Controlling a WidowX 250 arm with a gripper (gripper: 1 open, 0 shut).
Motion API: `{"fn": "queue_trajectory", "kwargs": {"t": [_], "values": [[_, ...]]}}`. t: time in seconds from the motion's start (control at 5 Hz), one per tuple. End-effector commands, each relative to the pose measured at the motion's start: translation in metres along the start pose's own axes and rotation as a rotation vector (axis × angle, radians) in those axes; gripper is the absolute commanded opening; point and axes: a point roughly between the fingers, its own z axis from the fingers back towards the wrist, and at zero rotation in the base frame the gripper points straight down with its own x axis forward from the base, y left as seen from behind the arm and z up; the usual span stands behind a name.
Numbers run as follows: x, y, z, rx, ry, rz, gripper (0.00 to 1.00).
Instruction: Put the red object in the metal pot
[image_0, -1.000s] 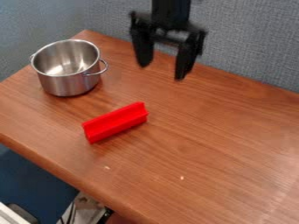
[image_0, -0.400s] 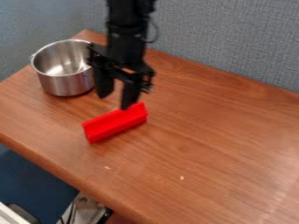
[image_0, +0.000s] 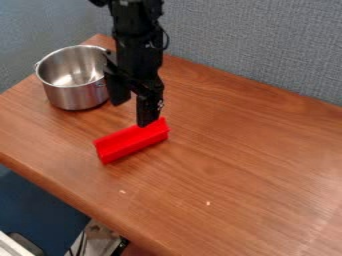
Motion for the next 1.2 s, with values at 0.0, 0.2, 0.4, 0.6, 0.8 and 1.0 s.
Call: {"fn": "queue_trajectory", "kwargs": {"t": [0.0,0.2,0.4,0.6,0.8,1.0], "values": [[0.001,0.003,-0.006,0.007,-0.034,-0.185,1.0],[-0.006,-0.005,-0.025,0.0,-0.02,-0.353,1.0],[-0.014,0.001,-0.037,-0.035,0.028,-0.292,1.0],[-0.02,0.008,-0.041,-0.08,0.058,-0.226,1.0],[-0.024,-0.001,-0.049,-0.081,0.01,-0.213,1.0],[-0.031,-0.008,-0.056,-0.08,-0.033,-0.196,0.0]]}}
